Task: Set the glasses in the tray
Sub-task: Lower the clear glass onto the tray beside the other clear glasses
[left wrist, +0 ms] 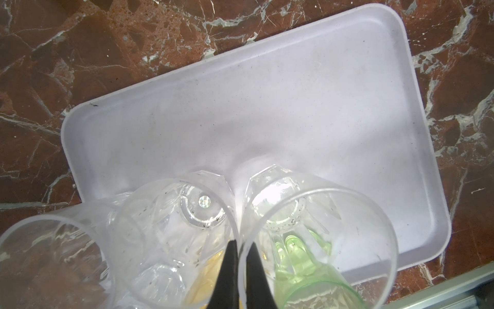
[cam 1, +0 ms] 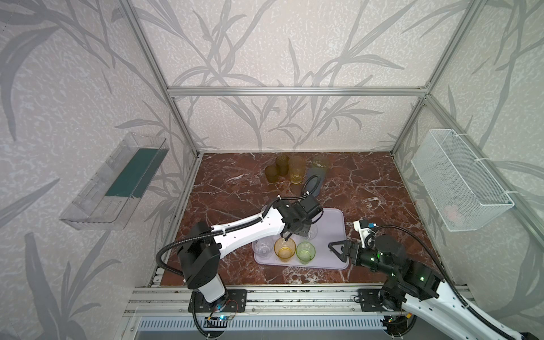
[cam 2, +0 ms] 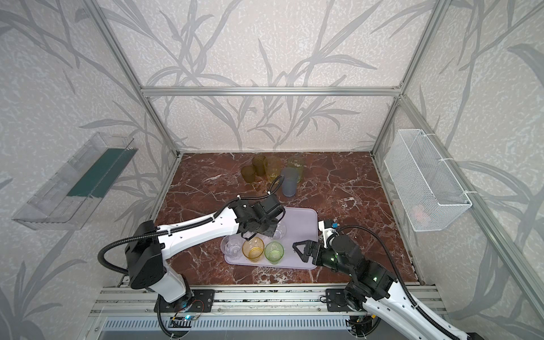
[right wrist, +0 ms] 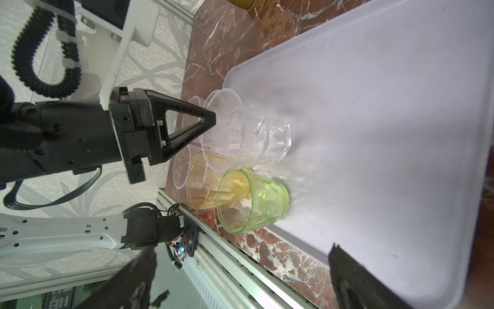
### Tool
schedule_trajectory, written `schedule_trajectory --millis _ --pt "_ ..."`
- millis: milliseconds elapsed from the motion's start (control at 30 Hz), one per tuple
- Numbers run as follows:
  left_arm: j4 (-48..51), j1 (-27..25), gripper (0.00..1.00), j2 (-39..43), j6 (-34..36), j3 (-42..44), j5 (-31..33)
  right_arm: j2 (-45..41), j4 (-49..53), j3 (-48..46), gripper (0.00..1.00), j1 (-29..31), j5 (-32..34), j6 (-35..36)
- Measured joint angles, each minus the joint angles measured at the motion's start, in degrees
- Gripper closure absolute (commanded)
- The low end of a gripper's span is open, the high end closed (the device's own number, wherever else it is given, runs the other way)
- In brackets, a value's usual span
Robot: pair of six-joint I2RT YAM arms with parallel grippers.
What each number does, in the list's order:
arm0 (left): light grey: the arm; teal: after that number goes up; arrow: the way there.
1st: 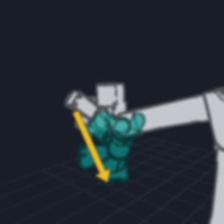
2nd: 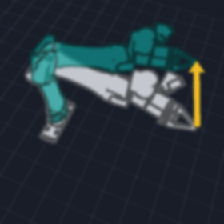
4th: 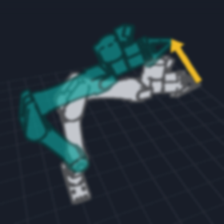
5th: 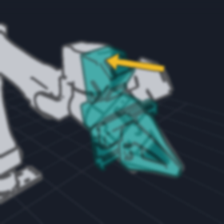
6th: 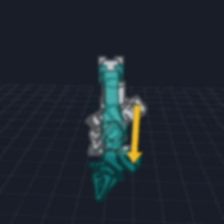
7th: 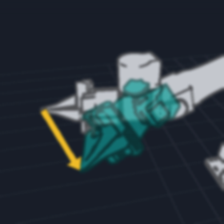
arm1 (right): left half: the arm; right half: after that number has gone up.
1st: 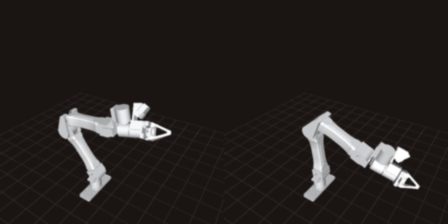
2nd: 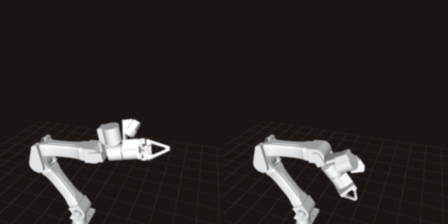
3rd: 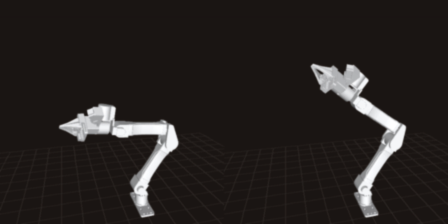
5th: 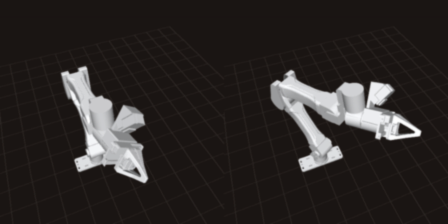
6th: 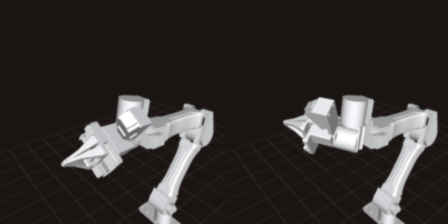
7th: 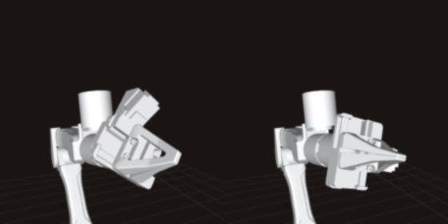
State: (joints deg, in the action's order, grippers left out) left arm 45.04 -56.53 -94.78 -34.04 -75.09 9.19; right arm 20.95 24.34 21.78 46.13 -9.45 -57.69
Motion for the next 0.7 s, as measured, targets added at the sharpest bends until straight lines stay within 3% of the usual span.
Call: schedule_trajectory --millis 700 --pt "0.4 0.0 1.0 -2.3 0.0 -0.8 0.2 0.1 0.5 0.0 0.01 0.0 0.4 -0.8"
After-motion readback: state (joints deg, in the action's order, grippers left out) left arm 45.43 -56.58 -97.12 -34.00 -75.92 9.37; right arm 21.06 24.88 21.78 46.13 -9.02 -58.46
